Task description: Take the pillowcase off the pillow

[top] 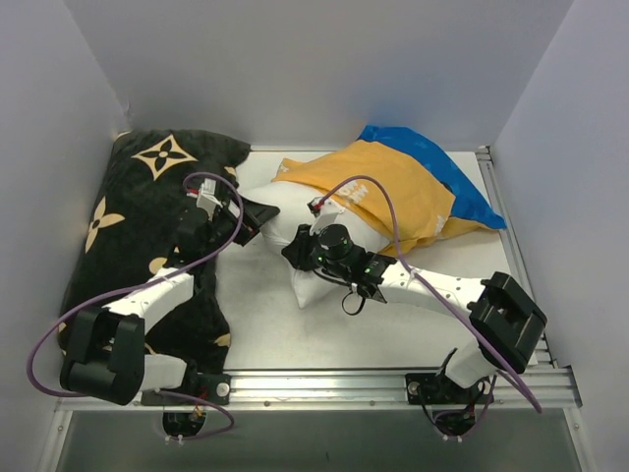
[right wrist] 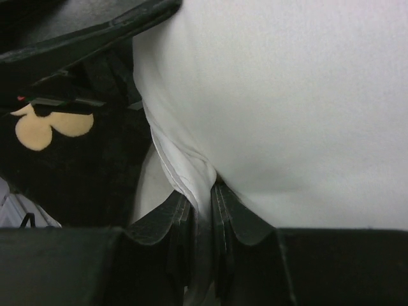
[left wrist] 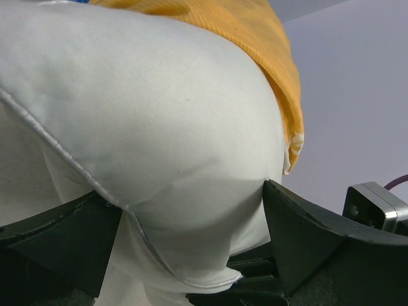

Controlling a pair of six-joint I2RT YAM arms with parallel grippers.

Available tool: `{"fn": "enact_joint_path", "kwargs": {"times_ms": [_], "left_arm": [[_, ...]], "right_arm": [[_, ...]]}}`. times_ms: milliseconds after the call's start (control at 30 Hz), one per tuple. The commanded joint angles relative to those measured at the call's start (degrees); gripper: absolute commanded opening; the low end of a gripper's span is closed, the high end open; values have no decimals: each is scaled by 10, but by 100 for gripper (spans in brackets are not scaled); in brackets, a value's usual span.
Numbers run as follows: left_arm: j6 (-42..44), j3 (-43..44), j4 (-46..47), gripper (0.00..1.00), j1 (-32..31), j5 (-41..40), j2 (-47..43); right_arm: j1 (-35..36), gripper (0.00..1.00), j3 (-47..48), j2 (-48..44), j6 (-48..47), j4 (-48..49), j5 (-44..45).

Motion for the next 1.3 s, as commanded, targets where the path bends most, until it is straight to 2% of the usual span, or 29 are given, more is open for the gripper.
{"fn": "enact_joint_path", "kwargs": {"times_ms": [0, 33, 100, 133, 200, 233, 267, 300, 367, 400, 500, 600, 700, 833, 900, 967, 1033, 1167, 1267], "left_arm": [[14, 2, 64, 97, 7, 33, 17], [19, 3, 64, 91, 9, 44, 22], [29, 10, 64, 67, 14, 69, 39], [28, 16, 64, 46, 17, 89, 44], [27, 18, 56, 22, 18, 100, 52], [37, 24, 19, 0, 17, 106, 50], [49, 27, -8, 0, 17, 106, 47], [63, 28, -38, 0, 16, 101, 42], [107, 20, -122, 0, 12, 77, 21], [124, 18, -151, 0, 11, 66, 13], [162, -13, -226, 0, 9, 30, -13], [161, -57, -242, 0, 8, 17, -32], [155, -84, -245, 0, -1, 5, -39], [153, -119, -241, 0, -16, -9, -37], [153, -126, -236, 0, -16, -10, -37], [155, -131, -234, 0, -16, -11, -39], [159, -131, -236, 0, -16, -14, -39], [162, -124, -236, 0, -16, -14, -32], [160, -119, -234, 0, -17, -10, -28]], "right_arm": [[25, 0, 15, -4, -12, 43, -99], [25, 0, 15, -5, -20, 42, -123], [27, 0, 16, -8, -27, 34, -150], [27, 0, 25, -10, -36, 12, -160], [28, 0, 46, -11, -51, -27, -197], [28, 1, 74, -10, -72, -86, -211], [27, 9, 92, -14, -85, -120, -212], [28, 29, 105, -20, -94, -151, -208], [28, 46, 146, -48, -123, -241, -185], [25, 60, 157, -59, -130, -263, -169], [12, 73, 231, -86, -153, -359, -114], [-38, 82, 319, -72, -168, -445, -72], [-132, 84, 403, -23, -160, -502, -91], [-180, 88, 515, 65, -237, -570, -49], [-203, 91, 583, 129, -267, -609, -70], [-208, 91, 621, 182, -318, -632, -149], [-188, 93, 632, 197, -353, -651, -178], [-124, 94, 615, 211, -424, -650, -138], [-96, 94, 612, 227, -435, -647, -95]]}}
